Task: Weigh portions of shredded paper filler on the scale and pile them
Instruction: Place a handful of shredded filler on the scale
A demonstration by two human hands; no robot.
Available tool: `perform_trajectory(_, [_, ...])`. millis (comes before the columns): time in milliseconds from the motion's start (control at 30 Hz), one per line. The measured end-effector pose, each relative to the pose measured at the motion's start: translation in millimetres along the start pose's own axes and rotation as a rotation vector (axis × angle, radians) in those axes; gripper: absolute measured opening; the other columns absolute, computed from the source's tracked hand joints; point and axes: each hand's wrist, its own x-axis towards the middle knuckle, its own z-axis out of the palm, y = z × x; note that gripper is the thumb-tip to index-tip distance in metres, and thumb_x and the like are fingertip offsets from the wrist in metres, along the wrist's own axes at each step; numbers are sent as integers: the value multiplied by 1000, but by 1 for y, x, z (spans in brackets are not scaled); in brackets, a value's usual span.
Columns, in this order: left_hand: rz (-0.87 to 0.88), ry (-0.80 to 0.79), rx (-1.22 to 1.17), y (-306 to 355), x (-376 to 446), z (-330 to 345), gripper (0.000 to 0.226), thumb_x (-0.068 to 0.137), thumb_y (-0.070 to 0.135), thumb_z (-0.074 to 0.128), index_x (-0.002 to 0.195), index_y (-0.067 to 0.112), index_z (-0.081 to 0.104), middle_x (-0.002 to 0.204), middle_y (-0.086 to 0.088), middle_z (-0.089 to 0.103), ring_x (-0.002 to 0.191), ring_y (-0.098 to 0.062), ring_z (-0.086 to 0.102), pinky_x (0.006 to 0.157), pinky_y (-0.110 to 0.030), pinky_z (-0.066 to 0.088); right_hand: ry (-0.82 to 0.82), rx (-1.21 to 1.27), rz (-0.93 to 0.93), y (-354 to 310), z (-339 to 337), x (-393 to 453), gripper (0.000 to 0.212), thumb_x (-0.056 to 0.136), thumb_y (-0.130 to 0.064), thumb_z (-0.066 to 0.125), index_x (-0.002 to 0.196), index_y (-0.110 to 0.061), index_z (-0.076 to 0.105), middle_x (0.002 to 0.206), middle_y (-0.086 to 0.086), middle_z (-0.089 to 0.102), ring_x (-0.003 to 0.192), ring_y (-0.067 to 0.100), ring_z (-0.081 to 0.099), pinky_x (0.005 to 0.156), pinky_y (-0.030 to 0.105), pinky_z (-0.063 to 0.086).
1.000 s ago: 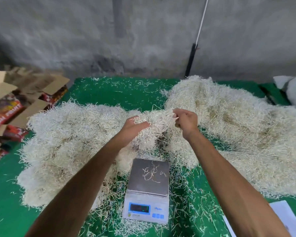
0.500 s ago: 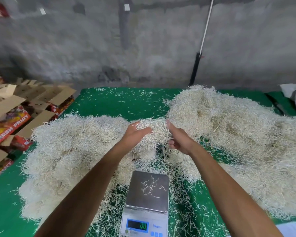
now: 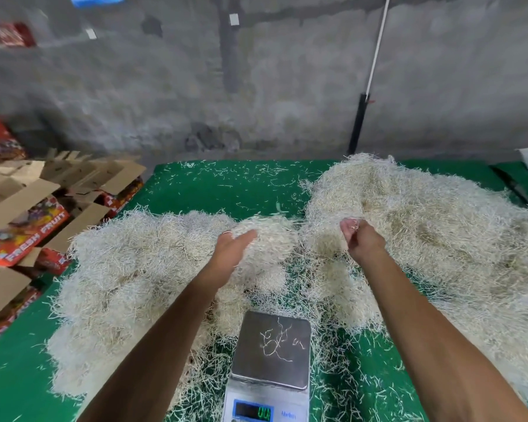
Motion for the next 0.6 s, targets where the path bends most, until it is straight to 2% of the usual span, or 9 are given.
perform_trajectory(67, [-41, 35, -40, -3, 8, -10, 104, 79, 66, 69, 156, 22, 15, 159, -17, 27, 141, -39, 35, 113, -56, 30, -60, -189, -17, 0, -14, 1, 35, 108, -15, 53, 141, -3, 54, 132, 19, 64, 96, 18, 73, 90, 33, 59])
perform_trajectory(167, [-45, 48, -88, 1, 14, -3, 97, 88, 54, 68, 158, 16, 13, 160, -17, 26, 142, -37, 33, 113, -53, 28, -144, -626, -61, 15, -22, -4, 55, 104, -23, 61, 152, -8, 39, 145, 21, 50, 107, 35, 71, 89, 45, 61])
perform_trajectory(233, [-35, 14, -96, 6, 15, 9, 95, 90, 52, 67, 158, 15, 12, 160, -16, 25, 143, -37, 32, 113, -53, 28, -77, -1140, -281, 28, -19, -10, 71, 103, -34, 62, 158, -8, 24, 147, 23, 48, 106, 37, 70, 94, 52, 59])
perform_trajectory(333, [-14, -15, -64, 11, 16, 24, 94, 90, 54, 66, 157, 14, 13, 159, -16, 27, 140, -36, 34, 112, -54, 29, 100, -1777, -649, 33, -10, -23, 63, 103, -46, 56, 152, -11, 38, 150, 17, 42, 110, 32, 64, 72, 42, 58])
perform_trajectory(400, [0, -19, 8, 12, 15, 33, 96, 88, 55, 67, 157, 12, 15, 146, -17, 42, 128, -33, 47, 106, -52, 39, 160, -1854, -797, 27, -5, -33, 49, 102, -42, 57, 142, -13, 54, 144, 16, 43, 117, 31, 56, 81, 44, 57])
perform_trajectory(433, [14, -18, 45, 10, 16, 35, 96, 88, 53, 68, 157, 10, 16, 122, -14, 56, 108, -27, 57, 93, -43, 49, 162, -1844, -880, 25, -4, -35, 41, 102, -38, 59, 136, -14, 60, 139, 15, 47, 119, 30, 53, 89, 46, 55])
perform_trajectory(467, [29, -28, 94, 9, 15, 36, 96, 87, 52, 70, 156, 10, 19, 92, -4, 55, 82, -16, 57, 74, -33, 50, 142, -1819, -956, 23, -5, -37, 35, 102, -35, 59, 131, -15, 65, 134, 13, 51, 119, 29, 52, 94, 45, 54])
perform_trajectory(500, [52, -58, 142, 6, 14, 36, 95, 85, 52, 72, 156, 12, 23, 78, 5, 45, 68, -8, 48, 62, -25, 43, 66, -1781, -998, 22, -6, -38, 31, 103, -32, 58, 127, -16, 68, 130, 12, 56, 117, 27, 54, 94, 44, 54])
perform_trajectory(600, [100, -255, 285, -9, 8, 37, 98, 75, 51, 82, 154, 23, 32, 95, 6, 58, 84, -7, 58, 72, -23, 44, -408, -1527, -816, 29, -15, -48, 35, 108, -37, 51, 124, -14, 72, 131, 11, 65, 114, 24, 63, 100, 42, 52])
